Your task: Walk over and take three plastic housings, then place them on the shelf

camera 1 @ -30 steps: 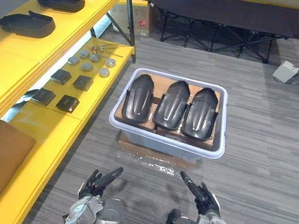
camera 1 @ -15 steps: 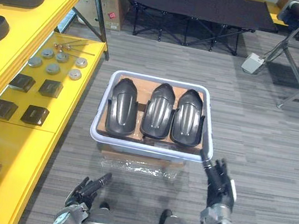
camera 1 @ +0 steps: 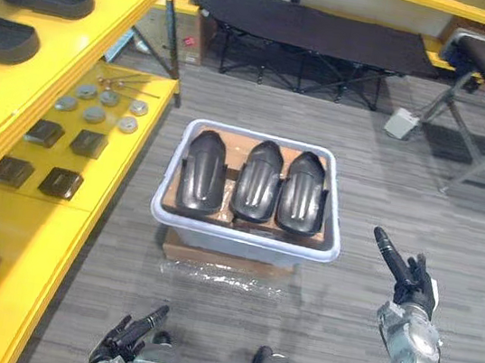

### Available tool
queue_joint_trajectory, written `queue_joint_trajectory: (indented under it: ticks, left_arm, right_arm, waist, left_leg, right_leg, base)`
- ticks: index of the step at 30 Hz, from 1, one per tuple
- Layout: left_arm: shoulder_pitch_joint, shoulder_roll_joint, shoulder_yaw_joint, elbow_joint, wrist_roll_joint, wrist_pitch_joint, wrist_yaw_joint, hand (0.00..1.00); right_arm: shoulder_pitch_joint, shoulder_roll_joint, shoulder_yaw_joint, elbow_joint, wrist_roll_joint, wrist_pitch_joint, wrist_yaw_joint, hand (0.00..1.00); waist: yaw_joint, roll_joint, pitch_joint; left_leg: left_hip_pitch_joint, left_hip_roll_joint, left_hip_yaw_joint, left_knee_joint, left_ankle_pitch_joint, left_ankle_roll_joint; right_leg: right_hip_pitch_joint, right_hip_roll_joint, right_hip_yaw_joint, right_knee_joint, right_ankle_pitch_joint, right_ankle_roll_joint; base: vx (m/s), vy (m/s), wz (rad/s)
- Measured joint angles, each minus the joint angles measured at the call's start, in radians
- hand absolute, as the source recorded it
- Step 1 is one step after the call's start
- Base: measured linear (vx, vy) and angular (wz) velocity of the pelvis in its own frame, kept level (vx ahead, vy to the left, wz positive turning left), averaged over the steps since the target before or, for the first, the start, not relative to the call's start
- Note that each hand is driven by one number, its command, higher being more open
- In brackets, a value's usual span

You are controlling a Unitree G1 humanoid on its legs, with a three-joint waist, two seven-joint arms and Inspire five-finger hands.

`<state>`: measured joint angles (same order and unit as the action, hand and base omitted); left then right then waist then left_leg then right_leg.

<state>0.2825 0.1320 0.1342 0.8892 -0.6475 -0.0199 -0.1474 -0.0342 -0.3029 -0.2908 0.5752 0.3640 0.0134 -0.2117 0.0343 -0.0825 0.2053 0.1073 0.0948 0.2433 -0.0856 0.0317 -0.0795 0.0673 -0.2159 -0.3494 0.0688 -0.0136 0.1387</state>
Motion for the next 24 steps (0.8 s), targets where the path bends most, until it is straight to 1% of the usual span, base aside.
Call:
queue_joint_trajectory:
  ticks: [1,2,3,4,5,6,7,8,9,10,11,12,14,15,18,21,22,23,24]
  left_arm:
    - [-0.003,0.004,0.0,-0.008,0.019,0.015,-0.002,1.0]
    - [-0.009,0.007,0.0,-0.024,0.03,0.028,-0.005,1.0]
    - [-0.01,0.009,-0.001,-0.035,0.032,0.028,-0.006,1.0]
    - [-0.02,0.013,-0.002,-0.042,0.032,0.028,-0.011,1.0]
    - [-0.042,0.015,-0.002,-0.043,0.031,0.028,-0.017,1.0]
    - [-0.054,0.016,-0.003,-0.046,0.031,0.028,-0.021,1.0]
    - [-0.07,0.021,-0.013,-0.061,0.029,0.028,-0.035,1.0]
    - [-0.081,0.024,-0.022,-0.074,0.027,0.027,-0.045,1.0]
    - [-0.085,0.024,-0.024,-0.078,0.026,0.026,-0.048,1.0]
    - [-0.092,0.025,-0.043,-0.086,0.016,0.024,-0.053,1.0]
    - [-0.096,0.024,-0.055,-0.092,0.015,0.021,-0.054,1.0]
    - [-0.097,0.024,-0.063,-0.094,0.011,0.018,-0.054,1.0]
    - [-0.123,0.024,-0.089,-0.082,-0.018,0.003,-0.061,1.0]
    - [-0.128,0.023,-0.091,-0.078,-0.019,-0.002,-0.066,1.0]
    - [-0.147,0.022,-0.121,-0.072,-0.041,-0.022,-0.086,1.0]
    - [-0.167,0.02,-0.155,-0.064,-0.073,-0.028,-0.103,1.0]
    - [-0.167,0.019,-0.173,-0.063,-0.099,-0.031,-0.105,1.0]
    - [-0.167,0.019,-0.175,-0.064,-0.101,-0.031,-0.105,1.0]
    - [-0.172,0.014,-0.18,-0.065,-0.117,-0.032,-0.108,1.0]
  right_arm:
    - [-0.074,-0.026,-0.004,0.08,0.0,0.001,-0.024,1.0]
    - [-0.132,-0.048,-0.003,0.129,0.0,0.001,-0.041,1.0]
    - [-0.173,-0.061,-0.003,0.16,0.001,0.001,-0.047,1.0]
    - [-0.253,-0.086,-0.003,0.204,0.002,0.002,-0.056,1.0]
    - [-0.317,-0.119,-0.003,0.233,0.002,0.002,-0.063,1.0]
    - [-0.353,-0.138,-0.002,0.251,0.0,0.003,-0.062,1.0]
    - [-0.423,-0.177,-0.002,0.288,-0.004,0.003,-0.062,1.0]
    - [-0.487,-0.215,-0.001,0.321,-0.004,0.002,-0.062,1.0]
    - [-0.517,-0.231,-0.001,0.334,-0.005,0.002,-0.063,1.0]
    - [-0.578,-0.271,0.009,0.362,-0.009,0.0,-0.062,1.0]
    - [-0.605,-0.295,0.015,0.381,-0.03,0.0,-0.063,1.0]
    - [-0.624,-0.309,0.026,0.398,-0.047,-0.001,-0.064,1.0]
    - [-0.669,-0.356,0.064,0.454,-0.099,0.002,-0.063,1.0]
    - [-0.682,-0.365,0.071,0.47,-0.121,0.004,-0.061,1.0]
    - [-0.748,-0.406,0.122,0.549,-0.196,0.04,-0.049,1.0]
    - [-0.815,-0.44,0.173,0.609,-0.242,0.089,-0.051,1.0]
    - [-0.836,-0.456,0.196,0.617,-0.243,0.114,-0.053,1.0]
    - [-0.842,-0.459,0.202,0.621,-0.243,0.117,-0.053,1.0]
    - [-0.86,-0.482,0.224,0.634,-0.243,0.133,-0.054,1.0]
  waist:
    - [0.011,0.01,0.015]
    - [0.019,0.003,0.04]
    - [0.026,0.002,0.056]
    - [0.039,0.006,0.085]
    - [0.05,0.008,0.114]
    - [0.056,0.011,0.129]
    - [0.071,0.014,0.158]
    - [0.081,0.02,0.179]
    - [0.081,0.024,0.188]
    - [0.083,0.04,0.211]
    - [0.086,0.052,0.223]
    - [0.089,0.058,0.227]
    - [0.101,0.079,0.243]
    - [0.1,0.085,0.247]
    - [0.101,0.114,0.266]
    - [0.103,0.146,0.286]
    - [0.103,0.156,0.286]
    - [0.104,0.159,0.287]
    - [0.107,0.169,0.293]
  left_leg:
    - [-0.031,-0.004,-0.017,0.015,0.007,0.003]
    - [-0.058,-0.006,-0.03,0.041,0.007,0.003]
    - [-0.077,-0.007,-0.038,0.058,0.007,0.005]
    - [-0.115,-0.006,-0.051,0.088,0.005,0.013]
    - [-0.148,-0.007,-0.065,0.112,0.003,0.017]
    - [-0.165,-0.007,-0.073,0.127,0.002,0.018]
    - [-0.19,-0.007,-0.082,0.159,-0.003,0.023]
    - [-0.221,-0.007,-0.087,0.197,-0.016,0.028]
    - [-0.237,-0.006,-0.091,0.219,-0.024,0.029]
    - [-0.269,-0.004,-0.099,0.278,-0.049,0.036]
    - [-0.287,-0.002,-0.105,0.314,-0.066,0.037]
    - [-0.304,0.001,-0.108,0.337,-0.075,0.041]
    - [-0.353,0.004,-0.117,0.398,-0.105,0.047]
    - [-0.365,0.004,-0.119,0.408,-0.109,0.051]
    - [-0.418,-0.001,-0.13,0.454,-0.125,0.052]
    - [-0.461,-0.01,-0.143,0.474,-0.12,0.057]
    - [-0.488,-0.015,-0.15,0.481,-0.114,0.062]
    - [-0.491,-0.015,-0.151,0.483,-0.113,0.062]
    - [-0.506,-0.016,-0.157,0.488,-0.11,0.063]
  right_leg:
    - [-0.01,-0.006,-0.019,0.002,0.008,0.001]
    - [-0.021,-0.011,-0.03,0.005,0.018,-0.001]
    - [-0.028,-0.013,-0.036,0.007,0.023,-0.004]
    - [-0.047,-0.012,-0.045,0.013,0.036,-0.007]
    - [-0.059,-0.016,-0.059,0.015,0.044,-0.011]
    - [-0.065,-0.016,-0.062,0.016,0.049,-0.013]
    - [-0.074,-0.018,-0.067,0.018,0.054,-0.012]
    - [-0.087,-0.024,-0.069,0.03,0.055,-0.012]
    - [-0.094,-0.026,-0.07,0.039,0.055,-0.012]
    - [-0.105,-0.031,-0.071,0.06,0.055,-0.011]
    - [-0.112,-0.034,-0.072,0.073,0.055,-0.011]
    - [-0.121,-0.035,-0.072,0.082,0.055,-0.01]
    - [-0.148,-0.039,-0.072,0.102,0.054,-0.01]
    - [-0.155,-0.042,-0.074,0.108,0.054,-0.01]
    - [-0.191,-0.054,-0.084,0.131,0.046,-0.011]
    - [-0.235,-0.069,-0.088,0.176,0.03,-0.014]
    - [-0.263,-0.078,-0.093,0.2,0.022,-0.017]
    - [-0.267,-0.078,-0.094,0.203,0.021,-0.018]
    - [-0.279,-0.081,-0.095,0.215,0.019,-0.02]
  base:
    - [-0.03,0.013,0.54]
    - [-0.02,0.013,0.43]
    - [-0.06,0.004,0.34]
    - [-0.09,0.007,0.35]
    - [-0.09,0.008,0.35]
    - [-0.08,0.026,0.32]
    - [-0.07,0.038,0.22]
    - [-0.06,0.043,0.17]
    - [-0.07,0.071,0.14]
    - [-0.06,0.064,0.12]
    - [-0.07,0.066,0.07]
    - [-0.06,0.05,0.03]
    - [-0.08,0.062,0.02]
    - [-0.09,0.064,0.07]
    - [-0.09,0.062,0.08]
    - [-0.11,0.048,0.13]
    - [-0.09,0.03,0.15]
    - [-0.09,0.028,0.16]
    - [-0.05,0.014,0.09]
